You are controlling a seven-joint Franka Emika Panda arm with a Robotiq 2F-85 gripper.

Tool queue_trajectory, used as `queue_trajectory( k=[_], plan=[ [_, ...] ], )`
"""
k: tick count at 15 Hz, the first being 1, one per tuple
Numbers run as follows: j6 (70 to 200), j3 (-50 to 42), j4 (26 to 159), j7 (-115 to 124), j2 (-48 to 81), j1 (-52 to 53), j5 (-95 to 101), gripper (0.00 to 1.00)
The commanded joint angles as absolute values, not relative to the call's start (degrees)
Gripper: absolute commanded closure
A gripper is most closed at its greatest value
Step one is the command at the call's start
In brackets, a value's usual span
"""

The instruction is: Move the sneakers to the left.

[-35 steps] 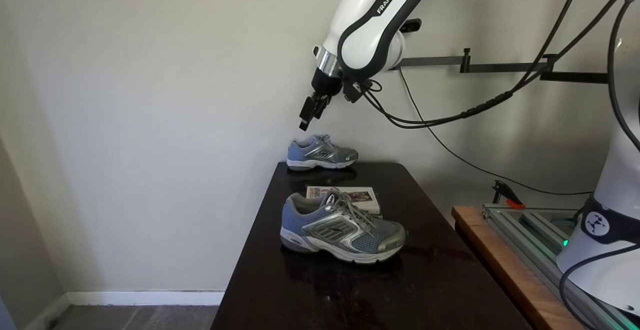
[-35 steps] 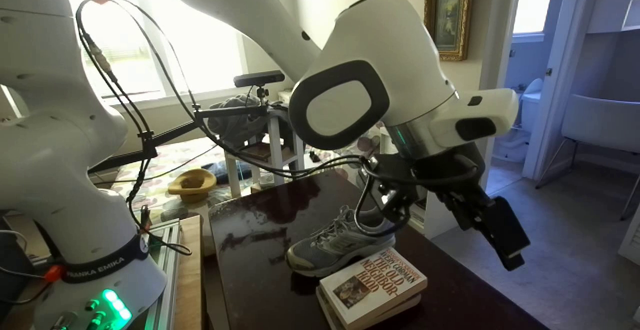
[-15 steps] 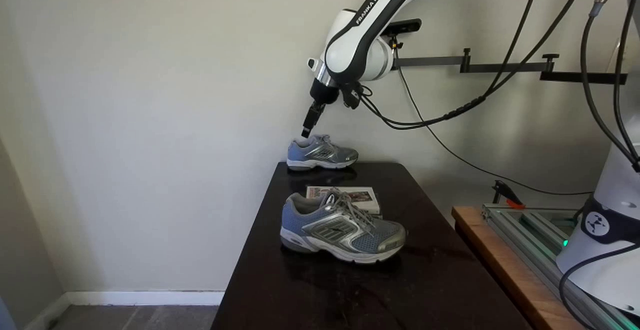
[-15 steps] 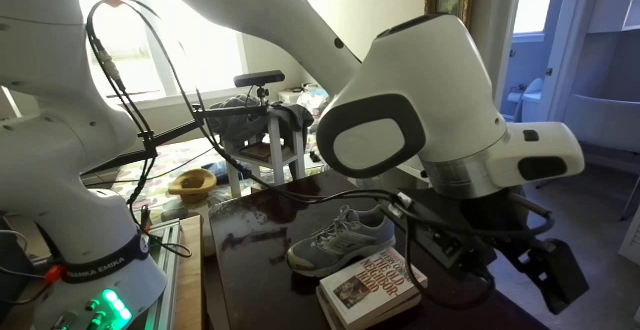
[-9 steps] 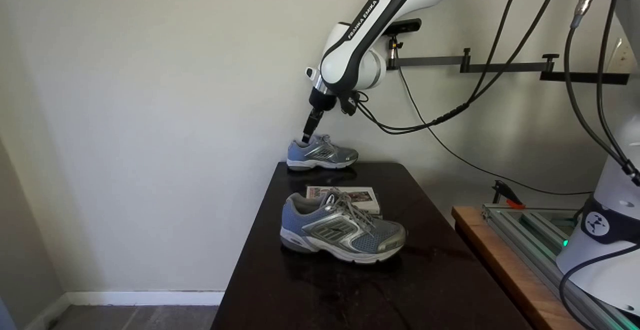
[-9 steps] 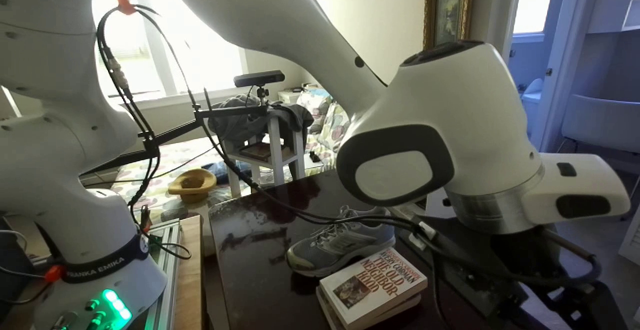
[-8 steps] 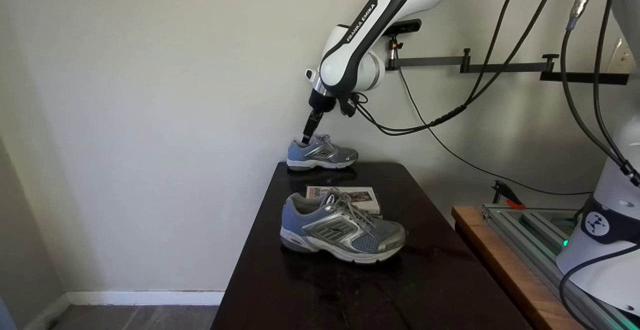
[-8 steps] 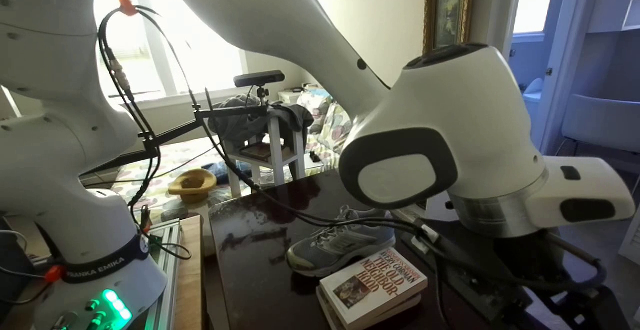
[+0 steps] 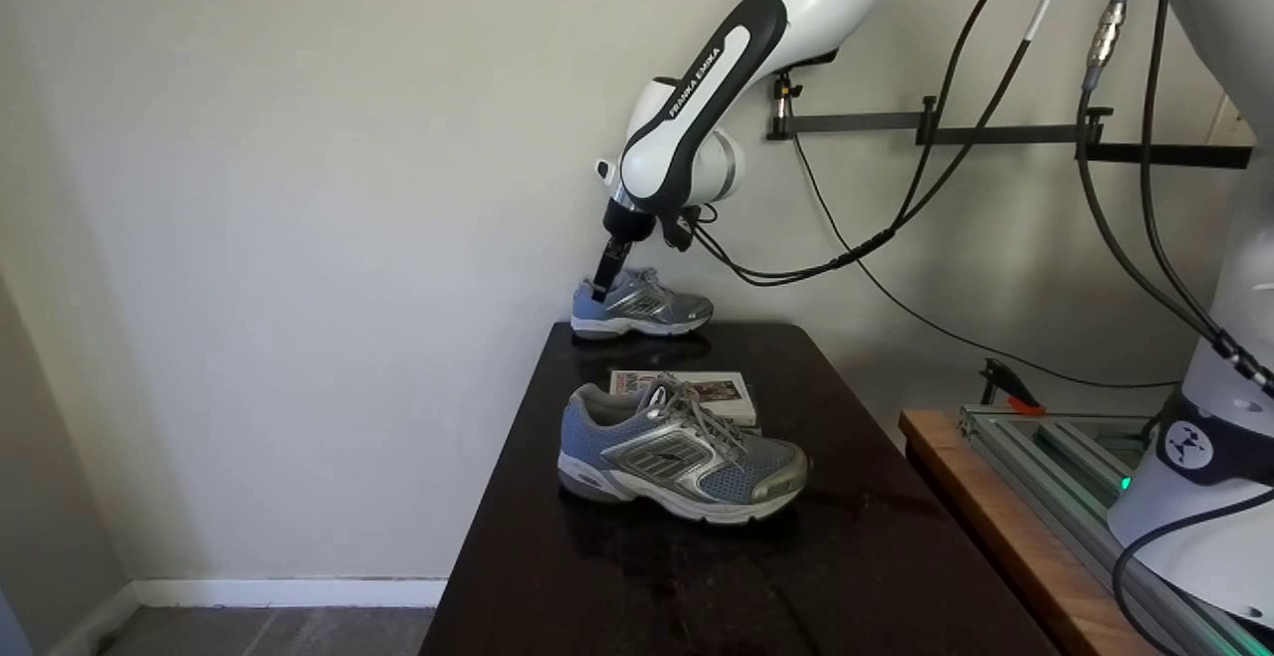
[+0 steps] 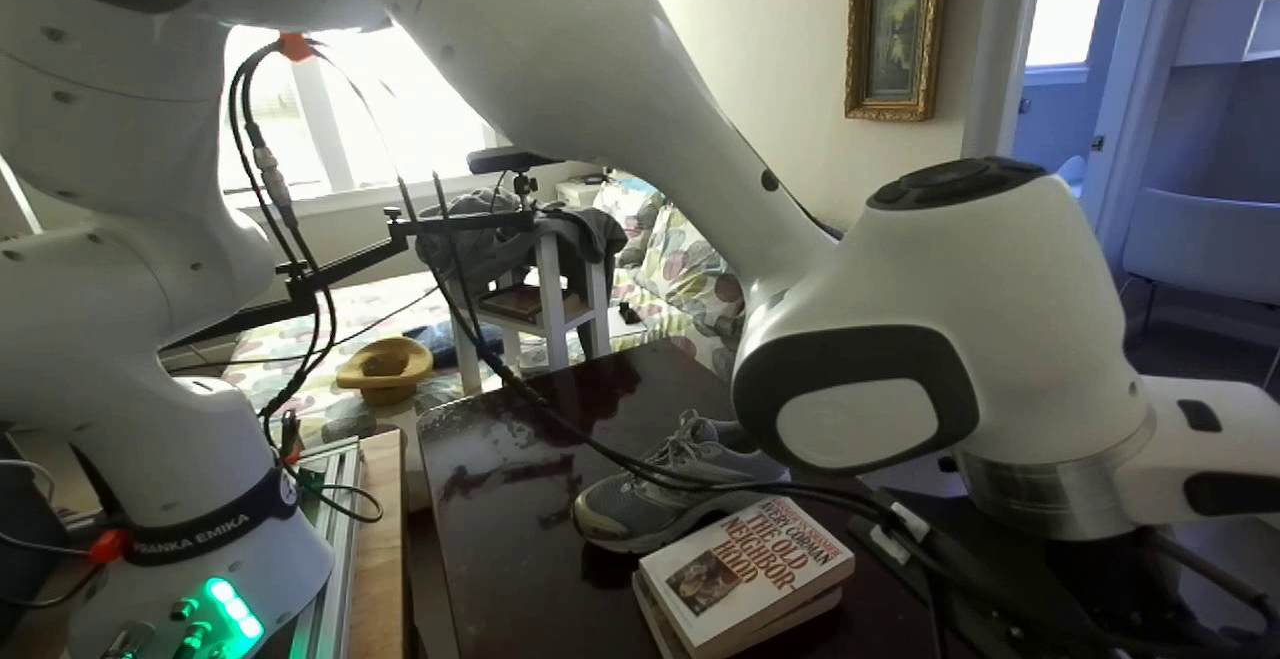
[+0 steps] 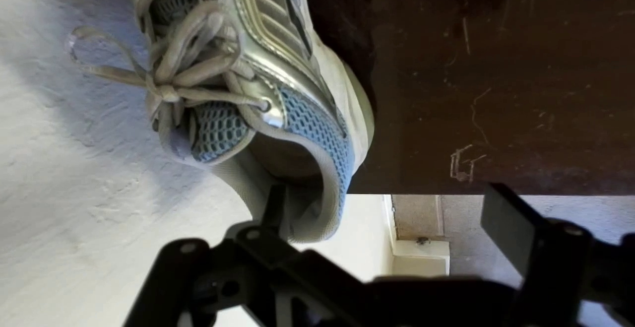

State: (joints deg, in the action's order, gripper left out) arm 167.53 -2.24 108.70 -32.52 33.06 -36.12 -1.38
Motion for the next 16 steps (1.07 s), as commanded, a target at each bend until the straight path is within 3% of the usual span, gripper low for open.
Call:
queue_trajectory(
  k=[1,9,10,12,16],
  plan=[
    [166.56,-1.75,104.62,-31.86,36.43,-36.37,0.31,0.00],
    [166.09,-2.28,101.87,-31.47,39.78,-35.79,2.27,0.03],
    [166.00,-2.56,101.71,-31.15,39.98,-35.51,2.47,0.26],
    [165.88,-3.48,101.82,-30.32,40.01,-34.66,2.93,0.31],
    [164.63,-6.20,102.41,-27.24,39.14,-32.19,4.03,0.61]
  ],
)
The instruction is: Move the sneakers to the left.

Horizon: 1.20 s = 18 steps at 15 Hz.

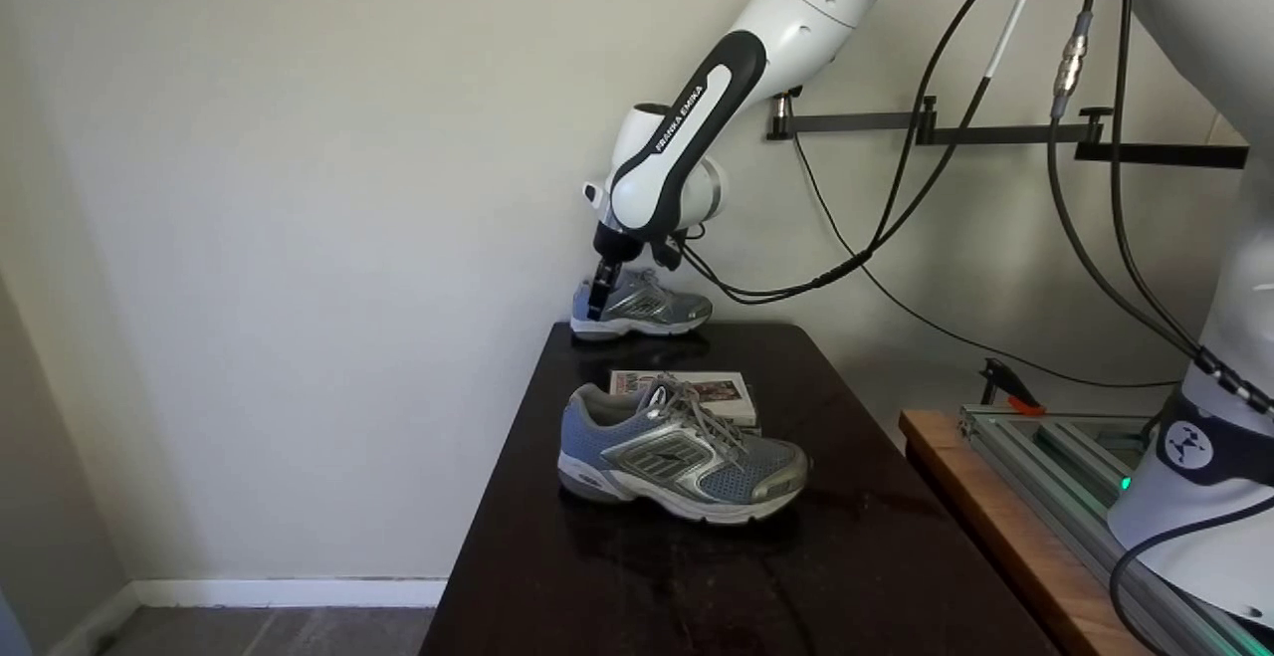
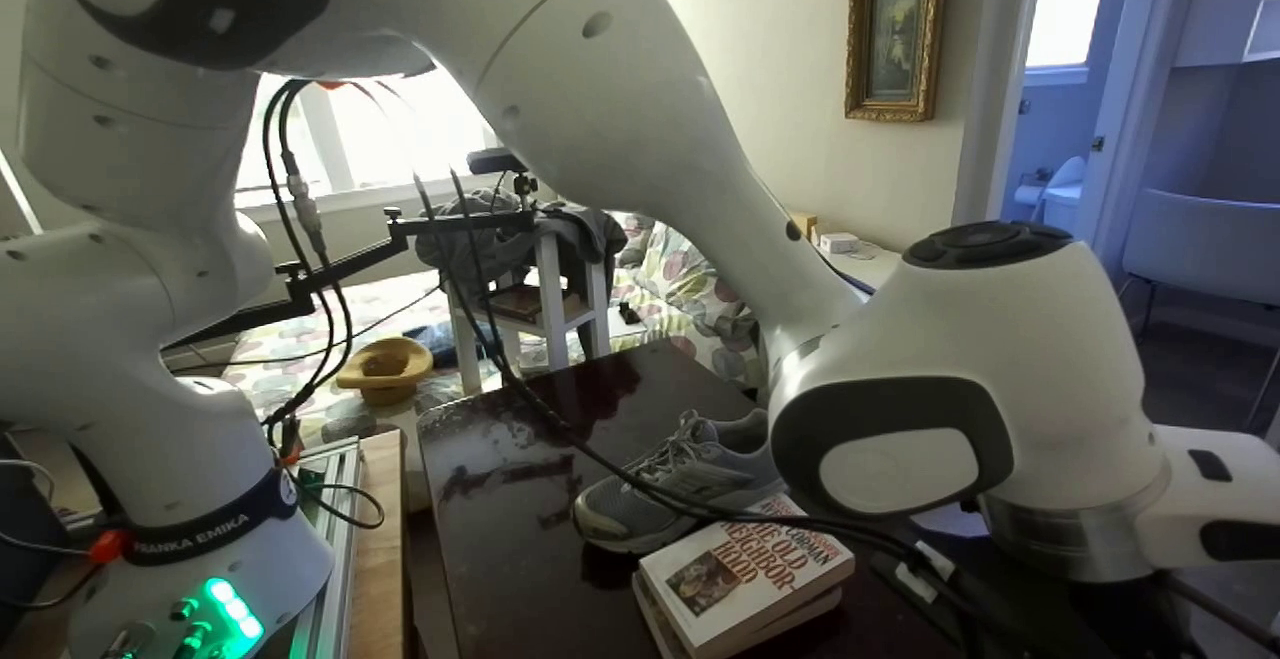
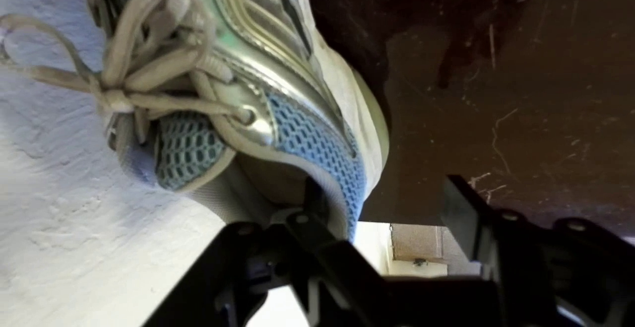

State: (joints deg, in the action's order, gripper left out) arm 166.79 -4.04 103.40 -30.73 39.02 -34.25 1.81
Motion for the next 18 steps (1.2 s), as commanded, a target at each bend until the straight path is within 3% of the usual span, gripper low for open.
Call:
queue_trajectory(
  k=[1,6,18],
  plan=[
    [164.47,-6.87,102.38,-26.63,39.12,-31.60,4.29,0.67],
    [162.27,-8.88,104.37,-24.16,37.13,-29.23,4.10,0.99],
    [158.38,-17.74,117.49,-9.56,25.90,-17.48,6.27,0.98]
  ],
)
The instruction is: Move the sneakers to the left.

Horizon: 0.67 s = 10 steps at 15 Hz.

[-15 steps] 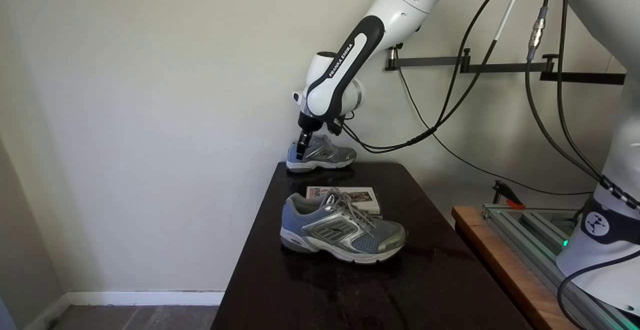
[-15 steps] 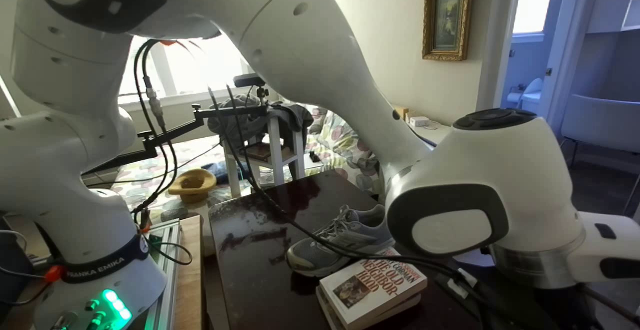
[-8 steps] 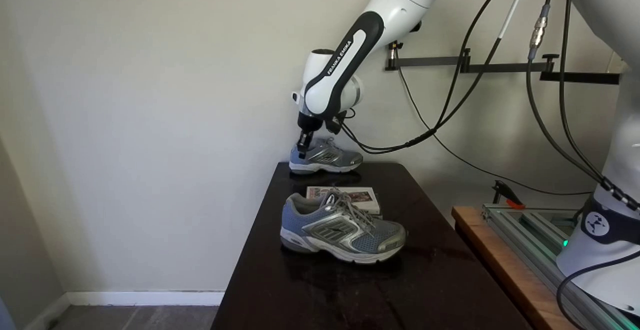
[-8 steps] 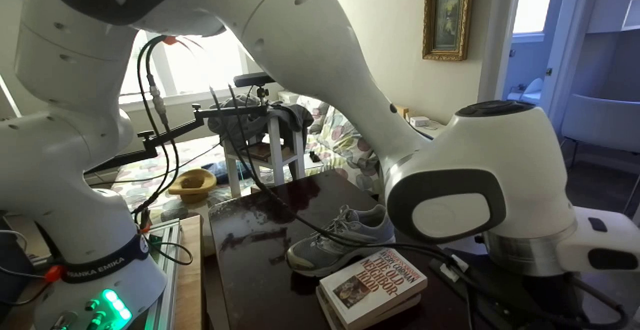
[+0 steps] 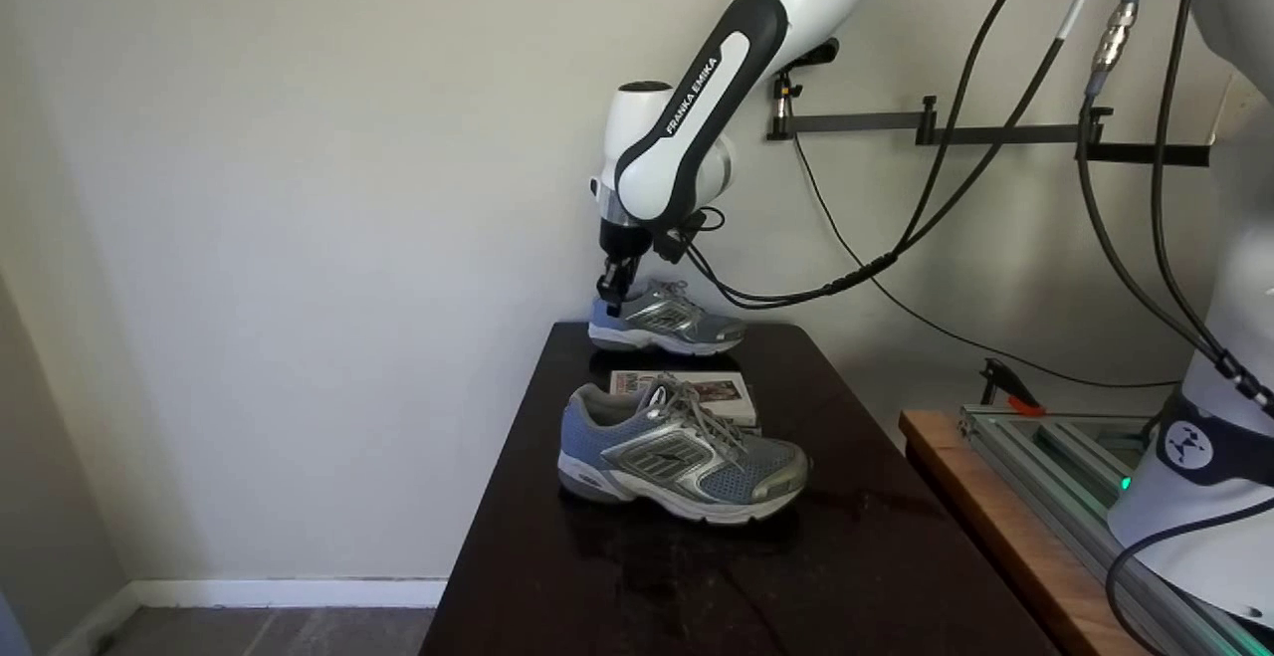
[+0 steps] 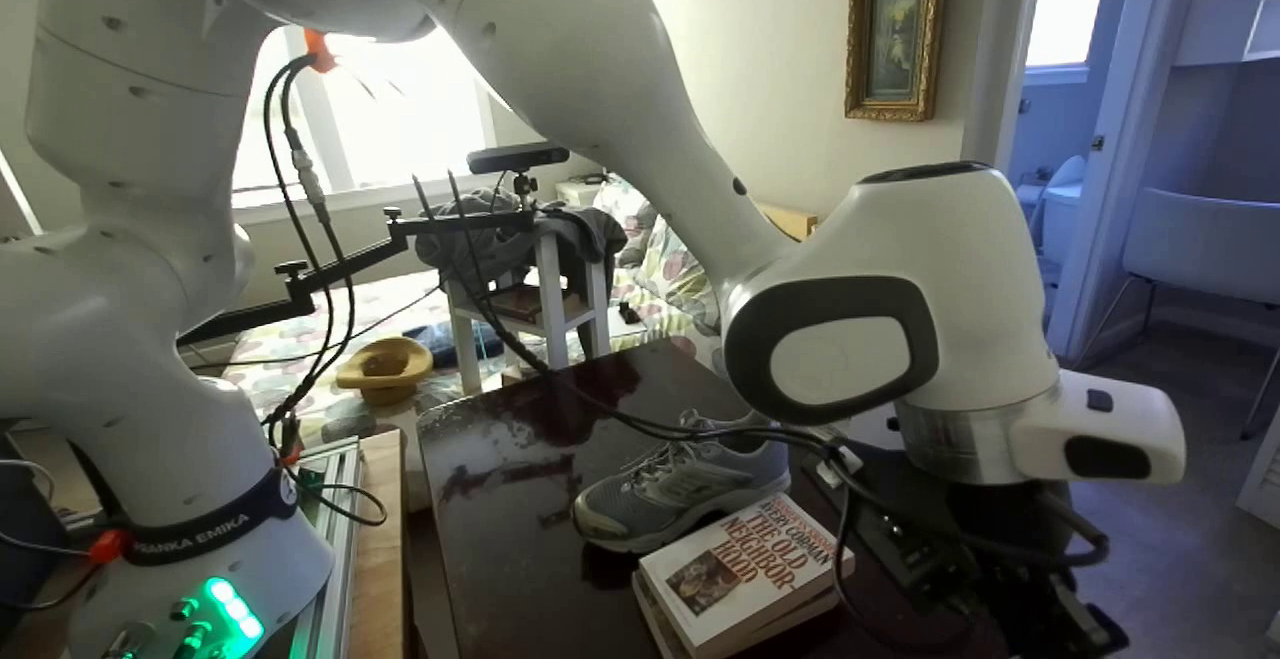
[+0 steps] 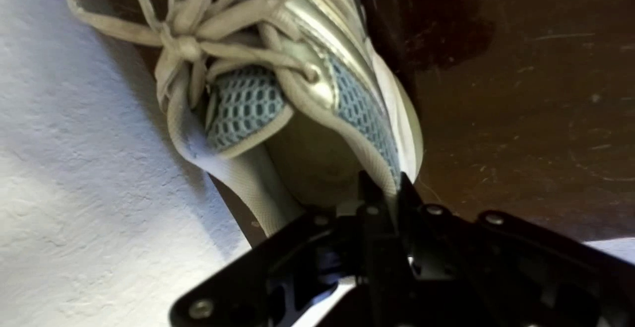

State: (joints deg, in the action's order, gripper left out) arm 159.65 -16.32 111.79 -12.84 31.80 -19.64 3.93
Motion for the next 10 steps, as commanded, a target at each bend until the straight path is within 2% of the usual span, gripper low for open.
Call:
queue_trajectory(
  k=[1,10],
  plan=[
    [158.41,-18.23,118.67,-8.79,24.74,-16.70,6.74,0.98],
    [158.79,-20.37,128.99,-3.16,16.67,-11.54,12.24,0.98]
  ],
)
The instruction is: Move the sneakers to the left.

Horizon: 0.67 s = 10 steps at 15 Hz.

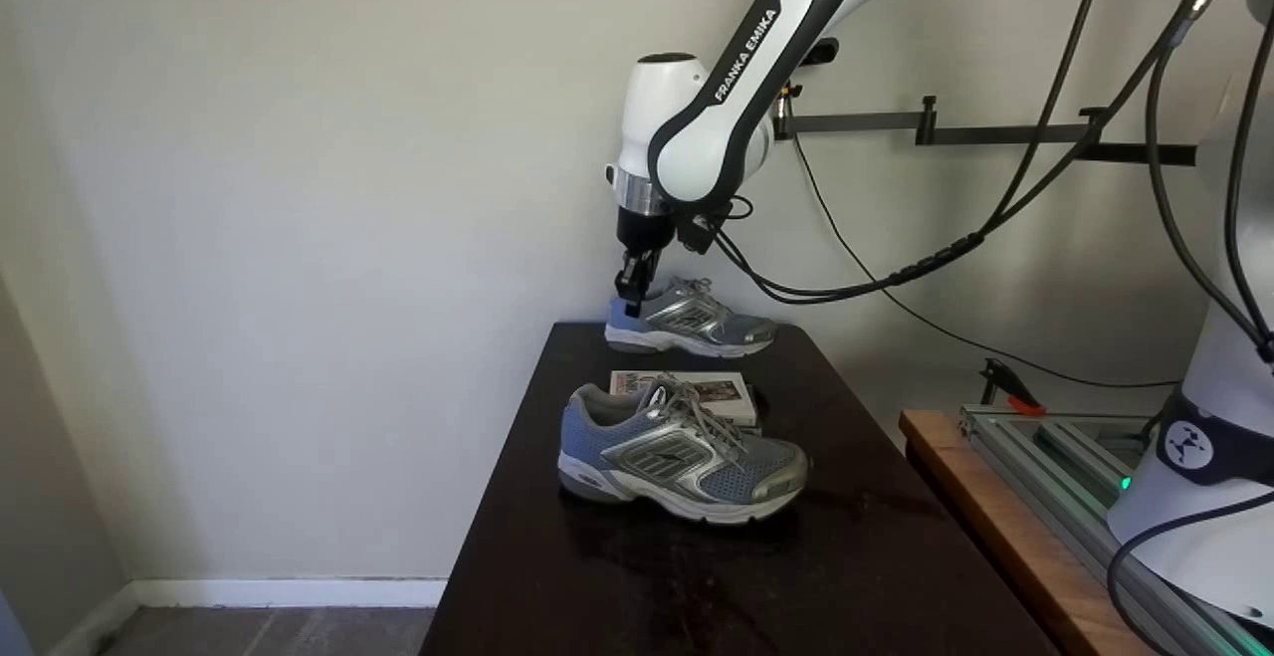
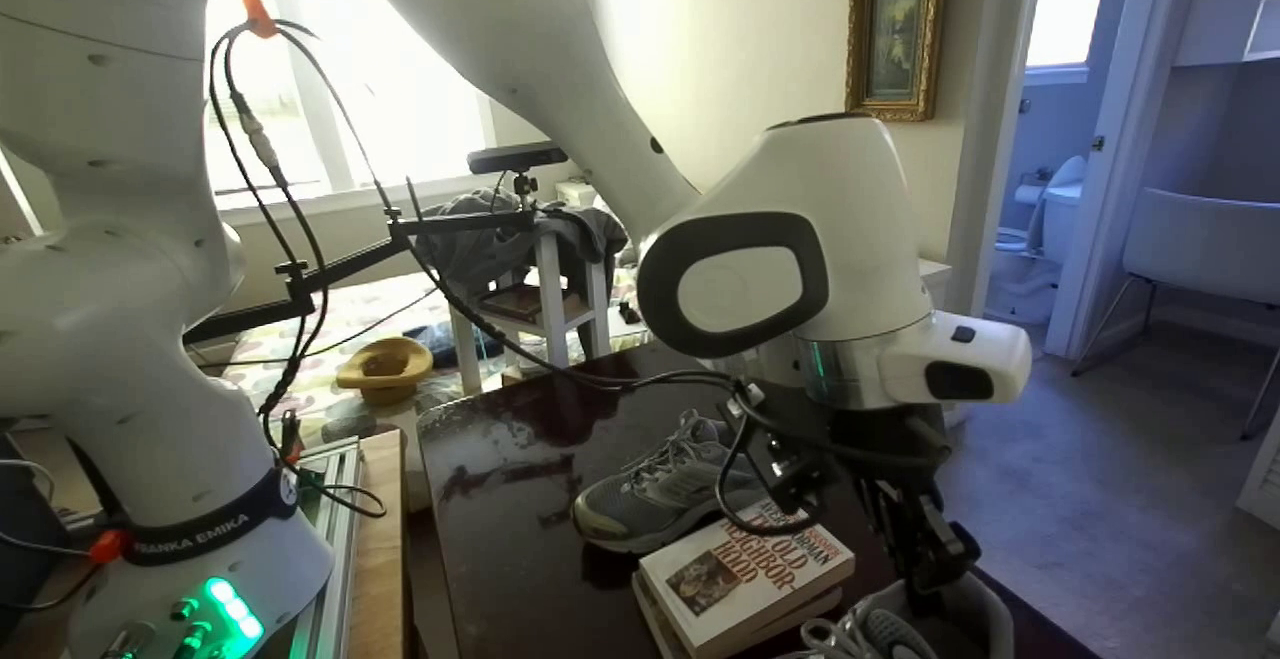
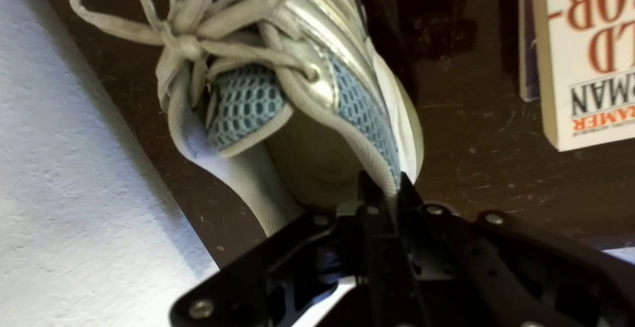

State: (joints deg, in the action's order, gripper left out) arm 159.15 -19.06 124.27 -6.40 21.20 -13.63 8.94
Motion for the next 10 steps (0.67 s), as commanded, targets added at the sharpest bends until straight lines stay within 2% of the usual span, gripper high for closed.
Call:
queue_trajectory(
  k=[1,10],
  plan=[
    [159.01,-20.37,129.90,-2.51,16.13,-11.21,12.58,0.98],
    [161.42,-21.56,133.34,1.65,14.64,-9.50,16.42,0.98]
  ],
)
